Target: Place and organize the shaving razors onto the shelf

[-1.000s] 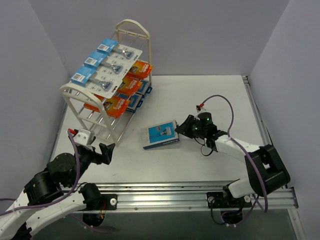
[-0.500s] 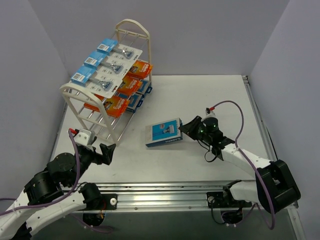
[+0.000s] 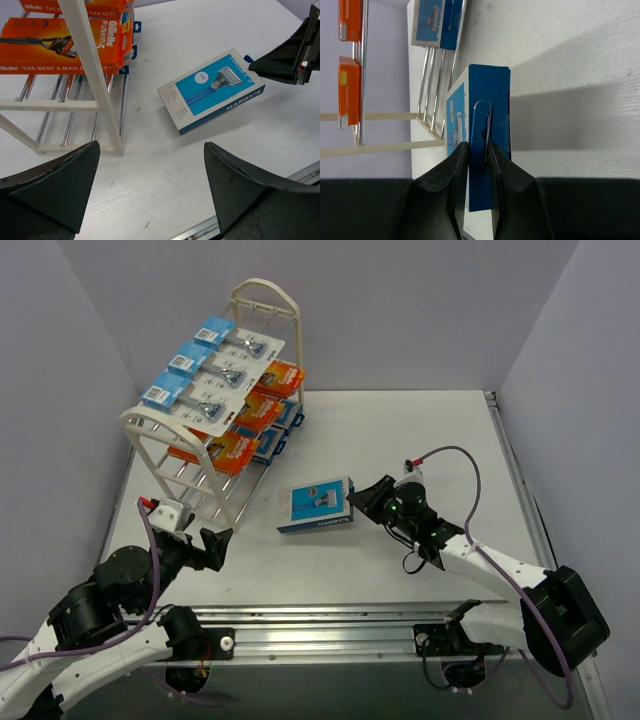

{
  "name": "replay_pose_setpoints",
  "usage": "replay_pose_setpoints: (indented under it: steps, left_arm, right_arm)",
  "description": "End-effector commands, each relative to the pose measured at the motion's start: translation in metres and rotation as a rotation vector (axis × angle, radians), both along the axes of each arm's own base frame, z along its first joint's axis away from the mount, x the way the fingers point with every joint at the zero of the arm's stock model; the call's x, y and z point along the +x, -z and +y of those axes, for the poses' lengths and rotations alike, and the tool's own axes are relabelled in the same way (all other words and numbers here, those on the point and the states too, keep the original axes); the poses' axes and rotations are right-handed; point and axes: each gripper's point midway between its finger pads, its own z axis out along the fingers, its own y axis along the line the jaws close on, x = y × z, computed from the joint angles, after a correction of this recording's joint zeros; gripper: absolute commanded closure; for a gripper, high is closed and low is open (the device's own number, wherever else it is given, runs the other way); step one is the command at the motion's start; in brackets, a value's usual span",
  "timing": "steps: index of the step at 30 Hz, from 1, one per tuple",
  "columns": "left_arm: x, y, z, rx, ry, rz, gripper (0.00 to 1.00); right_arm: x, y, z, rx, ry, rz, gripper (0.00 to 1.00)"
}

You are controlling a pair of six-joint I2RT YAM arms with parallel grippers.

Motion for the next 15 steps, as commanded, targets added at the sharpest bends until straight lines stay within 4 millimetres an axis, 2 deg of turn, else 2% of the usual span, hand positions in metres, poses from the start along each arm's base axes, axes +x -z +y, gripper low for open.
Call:
replay_pose_setpoints:
  steps: [1, 4, 8, 15]
  left_arm:
    - [0.000, -0.011, -0.004, -0.029, 0.015, -0.025, 0.06]
    - [0.000, -0.011, -0.004, -0.028, 0.018, -0.024, 0.06]
    - [0.000, -0.012, -0.004, -0.030, 0.019, -0.026, 0.06]
    - [-0.001, -0.012, -0.003, -0.033, 0.019, -0.027, 0.06]
  right_arm:
    - [0.016, -0.045, 0.018, 0.082, 0.035, -0.107, 1.00]
    - [0.016, -0.054, 0.026, 0.091, 0.041, -0.126, 1.00]
    - [0.024, -0.066, 0.027, 0.091, 0.079, -0.155, 1.00]
    - [0.044, -0.082, 0.047, 0.082, 0.090, -0.183, 1.00]
